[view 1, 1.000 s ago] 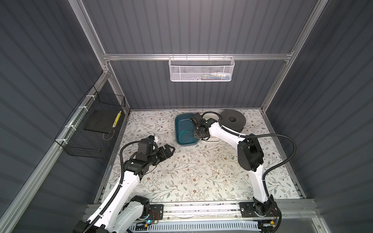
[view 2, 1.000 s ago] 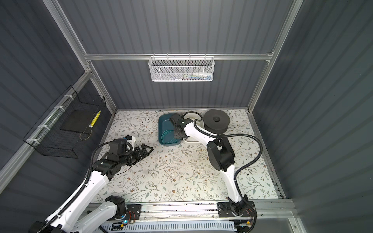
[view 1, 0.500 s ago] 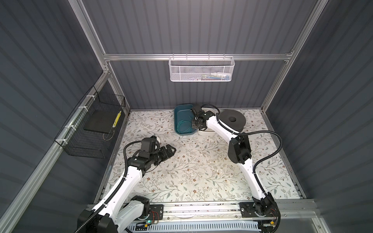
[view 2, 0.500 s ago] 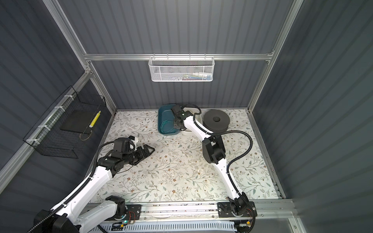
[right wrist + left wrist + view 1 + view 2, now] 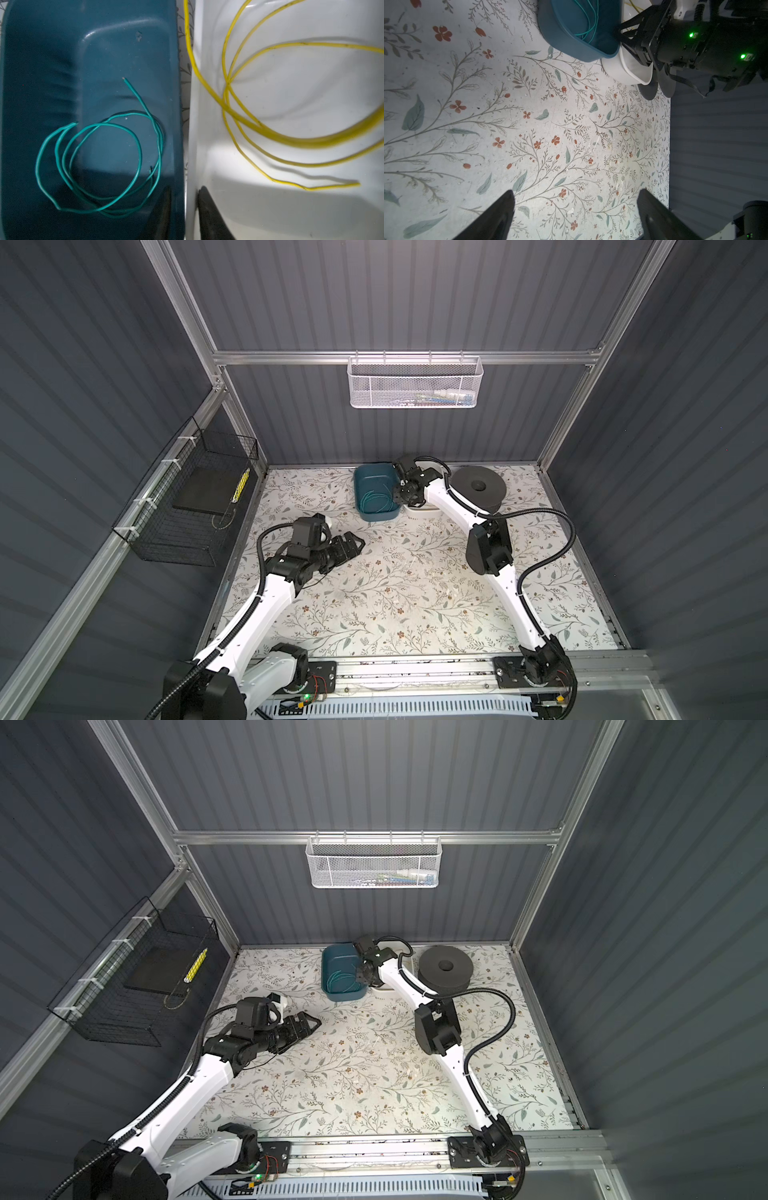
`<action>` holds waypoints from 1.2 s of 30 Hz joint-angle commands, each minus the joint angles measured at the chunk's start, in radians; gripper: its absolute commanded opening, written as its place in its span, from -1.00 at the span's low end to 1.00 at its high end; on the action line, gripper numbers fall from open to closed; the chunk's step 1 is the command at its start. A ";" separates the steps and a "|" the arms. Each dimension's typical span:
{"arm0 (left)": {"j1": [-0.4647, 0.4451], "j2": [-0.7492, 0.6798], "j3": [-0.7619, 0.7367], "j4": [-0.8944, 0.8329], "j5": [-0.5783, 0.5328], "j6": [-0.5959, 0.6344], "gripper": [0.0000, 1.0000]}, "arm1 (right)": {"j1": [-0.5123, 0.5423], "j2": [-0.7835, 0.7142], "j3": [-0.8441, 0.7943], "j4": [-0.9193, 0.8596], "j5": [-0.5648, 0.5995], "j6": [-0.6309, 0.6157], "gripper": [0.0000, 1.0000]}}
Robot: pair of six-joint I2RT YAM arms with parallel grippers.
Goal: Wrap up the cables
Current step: 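Push the teal and white trays toward the far wall with the right gripper, then move the right gripper back and over to the gray spool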
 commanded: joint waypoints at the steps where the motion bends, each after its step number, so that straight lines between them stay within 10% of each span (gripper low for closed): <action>1: -0.002 0.007 0.046 -0.008 0.043 0.029 0.87 | -0.006 -0.021 0.033 -0.014 -0.036 0.016 -0.43; 19: -0.002 -0.018 0.110 -0.074 0.019 0.064 0.88 | -0.019 -0.337 -0.155 -0.048 0.002 0.010 -0.18; 27: -0.002 0.105 0.097 0.043 -0.086 0.005 0.69 | -0.043 -0.751 -0.728 0.213 0.036 0.023 -0.16; 36: -0.002 0.441 0.243 0.174 -0.165 0.041 0.55 | -0.288 -1.174 -1.426 0.682 -0.241 0.172 0.11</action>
